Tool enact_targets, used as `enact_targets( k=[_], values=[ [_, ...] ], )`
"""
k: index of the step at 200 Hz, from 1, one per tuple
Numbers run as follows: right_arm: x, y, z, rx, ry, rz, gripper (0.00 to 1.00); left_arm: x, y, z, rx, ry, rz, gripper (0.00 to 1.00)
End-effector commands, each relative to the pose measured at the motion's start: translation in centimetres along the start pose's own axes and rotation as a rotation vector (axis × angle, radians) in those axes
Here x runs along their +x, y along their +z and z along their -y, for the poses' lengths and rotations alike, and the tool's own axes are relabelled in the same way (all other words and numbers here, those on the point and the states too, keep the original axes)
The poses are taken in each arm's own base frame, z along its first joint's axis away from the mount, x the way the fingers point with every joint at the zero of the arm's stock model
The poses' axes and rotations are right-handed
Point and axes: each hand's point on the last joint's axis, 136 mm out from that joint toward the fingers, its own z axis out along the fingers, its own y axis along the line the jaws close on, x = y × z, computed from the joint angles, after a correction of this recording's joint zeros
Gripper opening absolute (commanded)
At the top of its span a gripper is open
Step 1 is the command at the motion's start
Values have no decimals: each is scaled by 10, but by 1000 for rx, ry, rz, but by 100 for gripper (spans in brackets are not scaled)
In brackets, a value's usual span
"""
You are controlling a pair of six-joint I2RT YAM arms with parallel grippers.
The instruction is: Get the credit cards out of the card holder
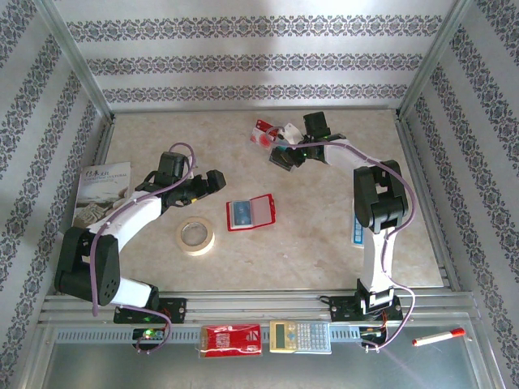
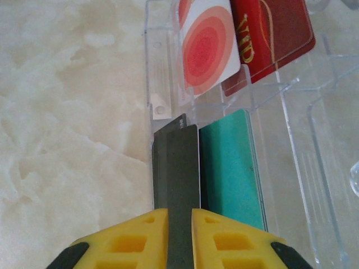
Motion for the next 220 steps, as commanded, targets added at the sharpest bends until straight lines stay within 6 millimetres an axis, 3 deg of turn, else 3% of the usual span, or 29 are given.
enact_targets(
  k=[1, 36, 69, 89, 107, 124, 140, 188, 220],
  values=[
    [-17, -16, 15, 53, 18, 44, 21, -8, -2, 2, 8, 2, 6, 100],
    [-30, -32, 12, 57, 46, 85, 22, -9, -3, 3, 10, 2, 6, 100],
    [-44, -58, -10, 68, 106, 122, 29, -8, -7, 5, 14, 3, 4, 100],
    [-49, -71, -37, 72, 152, 122, 33, -6, -9, 6, 16, 8, 1, 100],
    [-54, -81, -80, -34, 215, 149, 37, -6, -13, 7, 12, 14, 8, 100],
    [-58, -87, -109, -66, 338, 144, 43, -7, -17, 4, -4, 25, 21, 100],
    [-55, -88, -134, -108, 446, 99, 43, -8, -21, -1, -37, 33, 42, 100],
    [-26, -81, -193, 3, 573, -12, 47, -15, -33, -17, -97, 36, 103, 100],
    [0, -60, -229, 50, 684, -118, 51, -19, -38, -25, -115, 18, 127, 100]
  ],
)
